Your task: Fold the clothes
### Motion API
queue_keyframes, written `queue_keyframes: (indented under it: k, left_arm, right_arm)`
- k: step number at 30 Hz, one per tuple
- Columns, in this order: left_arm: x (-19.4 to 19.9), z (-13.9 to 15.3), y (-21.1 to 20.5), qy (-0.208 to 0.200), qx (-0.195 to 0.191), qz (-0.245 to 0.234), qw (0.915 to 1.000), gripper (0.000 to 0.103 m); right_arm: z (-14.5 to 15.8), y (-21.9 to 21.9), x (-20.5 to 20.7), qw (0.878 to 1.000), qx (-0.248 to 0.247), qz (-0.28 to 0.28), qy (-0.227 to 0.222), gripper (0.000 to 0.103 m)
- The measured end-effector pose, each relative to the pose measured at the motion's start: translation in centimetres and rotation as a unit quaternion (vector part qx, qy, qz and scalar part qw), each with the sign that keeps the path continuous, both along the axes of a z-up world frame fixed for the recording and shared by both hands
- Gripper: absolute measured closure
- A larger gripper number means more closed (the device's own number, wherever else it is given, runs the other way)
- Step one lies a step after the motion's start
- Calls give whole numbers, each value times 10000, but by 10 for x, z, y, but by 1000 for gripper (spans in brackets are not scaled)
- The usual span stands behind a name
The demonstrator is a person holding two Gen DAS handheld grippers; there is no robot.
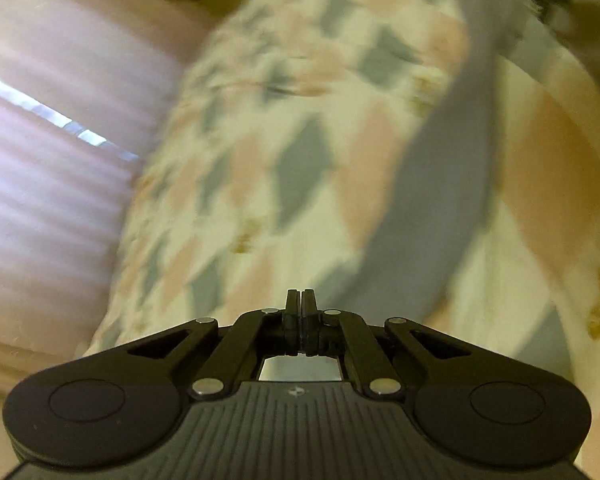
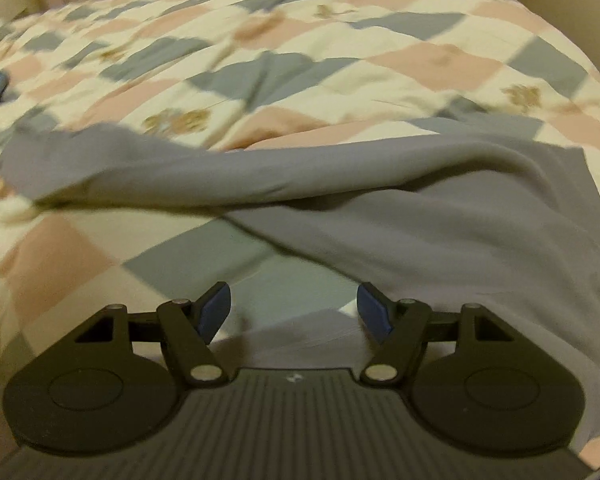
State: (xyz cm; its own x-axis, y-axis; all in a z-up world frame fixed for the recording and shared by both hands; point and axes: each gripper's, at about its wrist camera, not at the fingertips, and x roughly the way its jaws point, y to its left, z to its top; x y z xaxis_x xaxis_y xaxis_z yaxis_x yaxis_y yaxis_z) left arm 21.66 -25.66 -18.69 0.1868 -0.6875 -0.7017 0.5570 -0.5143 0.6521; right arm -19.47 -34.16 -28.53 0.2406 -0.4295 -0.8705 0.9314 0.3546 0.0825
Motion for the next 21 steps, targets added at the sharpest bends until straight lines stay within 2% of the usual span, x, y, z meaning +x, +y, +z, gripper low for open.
queue_keyframes:
  k: [1,3,7,9,12,15,16,18,21]
  left_arm:
    - [4,-5,-3,-322,123,-134,9993,98]
    - [8,-33,-2,-887,361,-378,9947,90]
    - [2,-102,16,-1354,894,-922,9824,82]
    - [-1,-136,21,-1480,954,-1085,9784,70]
    - [4,-168,25,-1751,935,-1243,9722,60]
    - [11,-192,24,-2008,882,-1548,9633,55]
    - [13,-196,23,-2087,821,-1628,9608,56]
    - [16,-196,19,-2099,720,-1655,9609,97]
    - [16,-155,2,-1253,855,-1251,9805,100]
  right_arm:
    - [0,-4,-1,9999,32,-121,-54,36]
    - [0,-10,0,9992,95,-277,-272,36]
    - [-2,-13,8,9988,142,-220,-404,29]
    - [-5,-11,11,9994,142,-63,-306,29]
    - [-12,-9,12,9994,254,1,-229,29]
    - [-16,-10,13,9993,305,-59,-227,28]
    - [-17,-10,13,9992,315,-80,-225,27]
    - [-19,-11,14,9991,336,-122,-220,27]
    - [-21,-14,16,9992,340,-159,-161,27]
